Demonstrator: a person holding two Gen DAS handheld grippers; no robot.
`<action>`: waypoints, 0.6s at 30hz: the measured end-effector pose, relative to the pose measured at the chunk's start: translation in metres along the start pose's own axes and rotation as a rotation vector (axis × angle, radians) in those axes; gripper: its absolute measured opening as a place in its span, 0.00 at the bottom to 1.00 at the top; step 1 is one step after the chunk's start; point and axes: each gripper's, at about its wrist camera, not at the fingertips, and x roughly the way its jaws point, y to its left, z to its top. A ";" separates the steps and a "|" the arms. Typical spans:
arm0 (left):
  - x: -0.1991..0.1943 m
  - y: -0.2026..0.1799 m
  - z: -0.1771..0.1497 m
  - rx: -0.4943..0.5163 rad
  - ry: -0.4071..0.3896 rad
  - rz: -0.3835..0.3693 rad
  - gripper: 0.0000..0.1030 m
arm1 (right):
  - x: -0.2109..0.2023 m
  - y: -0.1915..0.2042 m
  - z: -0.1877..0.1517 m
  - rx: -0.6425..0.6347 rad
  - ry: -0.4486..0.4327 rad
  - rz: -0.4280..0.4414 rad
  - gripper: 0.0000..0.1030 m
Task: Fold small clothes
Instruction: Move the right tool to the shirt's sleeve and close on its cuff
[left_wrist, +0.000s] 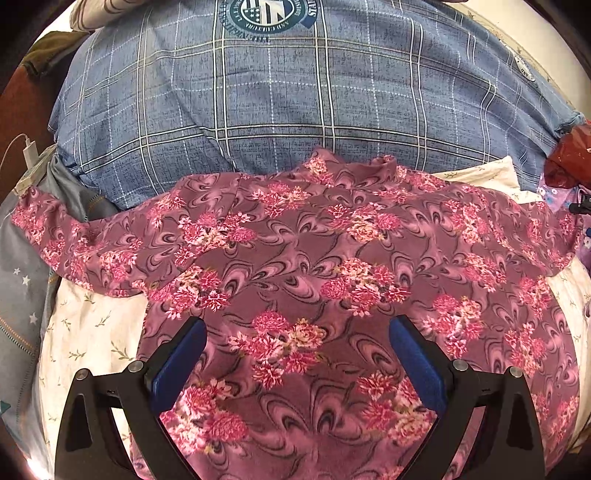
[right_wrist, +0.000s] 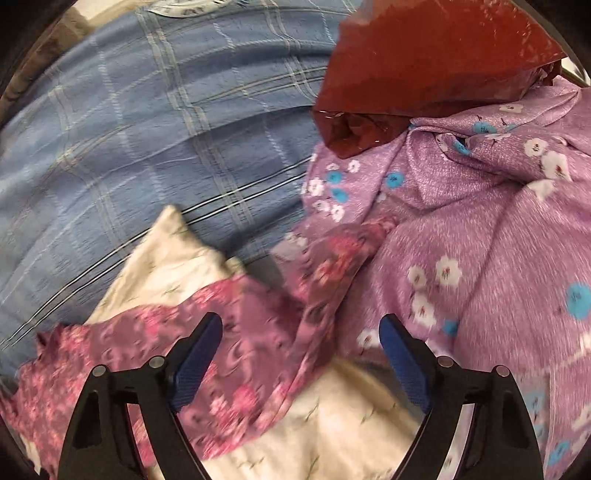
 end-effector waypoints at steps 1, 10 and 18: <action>0.003 0.000 0.000 0.000 0.002 0.002 0.96 | 0.007 -0.004 0.005 0.011 0.006 -0.010 0.82; 0.024 -0.011 0.019 0.014 0.022 -0.020 0.96 | 0.034 -0.018 0.016 0.065 0.027 0.004 0.31; 0.029 -0.053 0.061 0.092 0.003 -0.103 0.96 | -0.011 0.020 -0.005 -0.098 -0.085 0.277 0.07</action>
